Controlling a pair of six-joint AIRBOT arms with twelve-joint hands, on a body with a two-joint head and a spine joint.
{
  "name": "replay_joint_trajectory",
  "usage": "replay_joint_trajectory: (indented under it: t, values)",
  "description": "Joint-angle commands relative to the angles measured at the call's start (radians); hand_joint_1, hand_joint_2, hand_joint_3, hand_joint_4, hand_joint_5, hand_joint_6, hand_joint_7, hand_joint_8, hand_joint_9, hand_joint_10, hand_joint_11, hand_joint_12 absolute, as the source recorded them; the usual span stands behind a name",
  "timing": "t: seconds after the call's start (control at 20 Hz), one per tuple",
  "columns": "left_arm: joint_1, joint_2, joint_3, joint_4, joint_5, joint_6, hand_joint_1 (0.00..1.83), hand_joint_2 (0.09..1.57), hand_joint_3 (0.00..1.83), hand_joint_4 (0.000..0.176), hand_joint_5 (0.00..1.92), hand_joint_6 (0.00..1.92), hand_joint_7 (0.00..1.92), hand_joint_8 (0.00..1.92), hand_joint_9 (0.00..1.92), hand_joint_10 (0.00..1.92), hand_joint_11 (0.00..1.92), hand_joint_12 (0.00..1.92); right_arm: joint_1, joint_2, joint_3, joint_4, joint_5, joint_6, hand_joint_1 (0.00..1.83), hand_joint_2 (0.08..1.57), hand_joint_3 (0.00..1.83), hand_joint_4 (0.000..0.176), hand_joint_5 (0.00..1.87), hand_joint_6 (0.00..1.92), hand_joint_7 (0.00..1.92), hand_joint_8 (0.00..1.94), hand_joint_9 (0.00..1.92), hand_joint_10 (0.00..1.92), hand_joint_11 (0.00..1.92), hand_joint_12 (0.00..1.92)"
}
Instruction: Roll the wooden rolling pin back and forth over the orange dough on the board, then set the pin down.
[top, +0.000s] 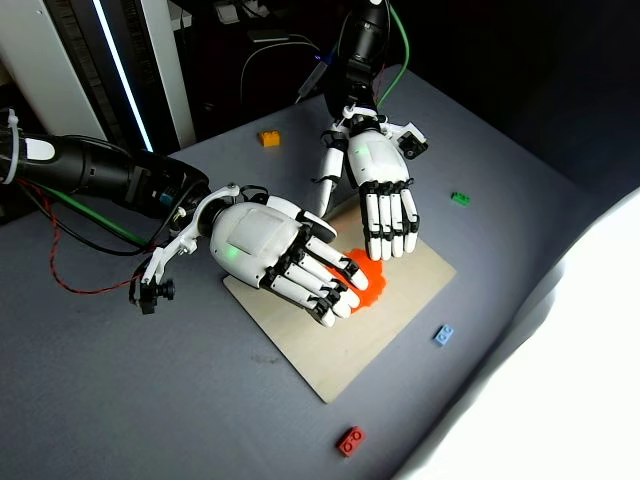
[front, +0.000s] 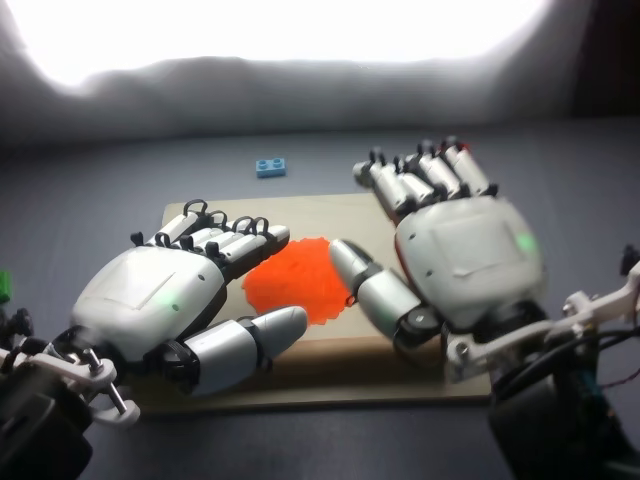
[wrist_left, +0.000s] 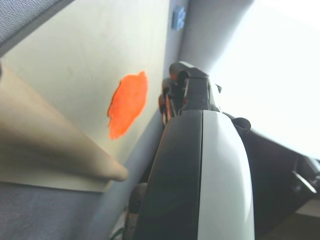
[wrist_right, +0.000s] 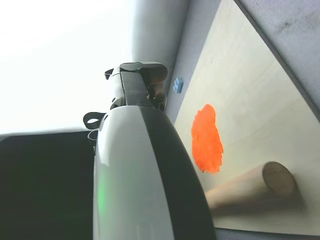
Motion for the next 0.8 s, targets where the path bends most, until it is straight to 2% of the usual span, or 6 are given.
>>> replay_joint_trajectory:
  t: [0.0, 0.25, 0.55, 0.65, 0.7, 0.75]
  values:
    - [-0.017, 0.011, -0.003, 0.046, -0.072, -0.001, 0.0, 1.33, 0.0, 0.0, 0.28, 0.0, 0.33, 0.0, 0.28, 0.0, 0.0, 0.61, 0.014, 0.019, -0.009, -0.077, 0.091, 0.0, 0.0, 1.35, 0.0, 0.0, 0.13, 0.65, 0.46, 0.0, 0.13, 0.61, 0.0, 1.15]
    - [-0.139, 0.045, -0.016, 0.113, 0.121, 0.036, 0.0, 1.33, 0.0, 0.0, 0.27, 0.0, 0.33, 0.0, 0.28, 0.0, 0.0, 0.58, 0.019, 0.128, -0.081, -0.077, 0.064, 0.018, 0.0, 1.35, 0.0, 0.0, 0.13, 0.65, 0.47, 0.0, 0.13, 0.63, 0.0, 1.13]
    - [-0.363, 0.117, -0.056, 0.065, 0.411, 0.156, 0.0, 1.33, 0.0, 0.0, 0.3, 0.01, 0.39, 0.01, 0.32, 0.01, 0.0, 0.66, -0.006, 0.267, -0.154, -0.076, 0.086, 0.055, 0.0, 1.35, 0.0, 0.0, 0.11, 0.64, 0.47, 0.0, 0.13, 0.65, 0.0, 1.2]
    - [-0.406, 0.146, -0.068, 0.059, 0.458, 0.16, 0.0, 1.34, 0.0, 0.0, 0.38, 0.02, 0.5, 0.02, 0.41, 0.03, 0.0, 0.8, -0.028, 0.315, -0.178, -0.076, 0.08, 0.084, 0.0, 1.35, 0.0, 0.0, 0.16, 0.69, 0.56, 0.05, 0.16, 0.81, 0.0, 1.36]
    - [-0.423, 0.164, -0.075, 0.054, 0.481, 0.16, 0.0, 1.35, 0.0, 0.0, 0.46, 0.02, 0.6, 0.02, 0.51, 0.03, 0.02, 0.89, -0.03, 0.341, -0.188, -0.076, 0.08, 0.098, 0.0, 1.35, 0.0, 0.0, 0.21, 0.84, 0.56, 0.36, 0.18, 1.09, 0.0, 1.56]
    - [-0.439, 0.179, -0.08, 0.053, 0.504, 0.162, 0.0, 1.35, 0.0, 0.0, 0.46, 0.02, 0.6, 0.02, 0.51, 0.03, 0.02, 0.89, -0.03, 0.367, -0.199, -0.076, 0.079, 0.114, 0.0, 1.35, 0.0, 0.0, 0.21, 0.84, 0.56, 0.36, 0.18, 1.09, 0.0, 1.56]
